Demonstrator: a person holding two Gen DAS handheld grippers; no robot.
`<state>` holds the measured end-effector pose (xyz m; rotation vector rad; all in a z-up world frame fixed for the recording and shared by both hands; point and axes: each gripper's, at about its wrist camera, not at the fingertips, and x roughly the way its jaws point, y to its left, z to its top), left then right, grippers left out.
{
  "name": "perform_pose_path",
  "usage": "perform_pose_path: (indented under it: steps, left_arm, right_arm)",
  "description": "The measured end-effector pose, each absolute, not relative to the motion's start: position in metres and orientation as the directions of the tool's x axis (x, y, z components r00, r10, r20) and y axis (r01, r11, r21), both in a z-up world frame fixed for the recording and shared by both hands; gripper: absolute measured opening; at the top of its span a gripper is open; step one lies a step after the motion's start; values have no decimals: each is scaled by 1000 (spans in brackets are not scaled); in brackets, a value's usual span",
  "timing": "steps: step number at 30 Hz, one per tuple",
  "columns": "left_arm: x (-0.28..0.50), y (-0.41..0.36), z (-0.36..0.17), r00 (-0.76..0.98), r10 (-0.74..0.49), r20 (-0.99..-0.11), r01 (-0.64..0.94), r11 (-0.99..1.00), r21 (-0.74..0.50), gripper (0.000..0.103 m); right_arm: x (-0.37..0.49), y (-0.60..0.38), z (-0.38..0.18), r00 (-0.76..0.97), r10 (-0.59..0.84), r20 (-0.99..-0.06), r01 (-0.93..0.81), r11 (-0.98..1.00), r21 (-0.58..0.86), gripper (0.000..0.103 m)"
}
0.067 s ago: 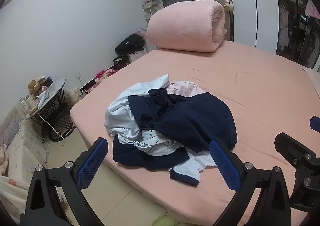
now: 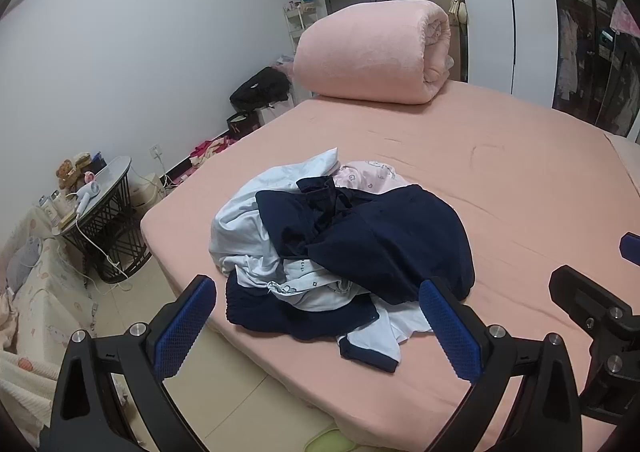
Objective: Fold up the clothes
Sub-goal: 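Move both grippers toward the clothes heap on the bed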
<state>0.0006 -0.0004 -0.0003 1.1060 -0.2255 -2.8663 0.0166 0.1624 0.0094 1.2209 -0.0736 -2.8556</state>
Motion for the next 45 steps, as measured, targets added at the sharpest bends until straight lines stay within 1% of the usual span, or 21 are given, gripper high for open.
perform_pose_path:
  steps: [16, 21, 28, 31, 38, 45]
  left_arm:
    - [-1, -2, -3, -743, -82, -664, -27, -988, 151, 103]
    - [-8, -5, -13, -735, -78, -673, -52, -984, 171, 103]
    - [-18, -15, -29, -711, -57, -701, -62, -988, 144, 103]
    - [-22, -17, -33, -712, -62, -700, -62, -987, 150, 103]
    - [-35, -22, -48, -699, -55, -713, -67, -988, 142, 103]
    - [-47, -25, -64, -705, -63, -707, -70, -985, 158, 103]
  right_arm:
    - [14, 164, 7, -677, -81, -732, 21, -996, 91, 103]
    - [8, 157, -3, -657, -67, -751, 26, -997, 67, 103]
    - [-4, 151, -20, -631, -87, -771, 52, -996, 69, 103]
    - [-8, 146, -24, -637, -82, -766, 72, -996, 47, 103]
    - [-21, 138, -34, -638, -132, -759, 115, -990, 75, 103]
    - [-36, 137, -39, -671, -114, -732, 144, -989, 22, 103]
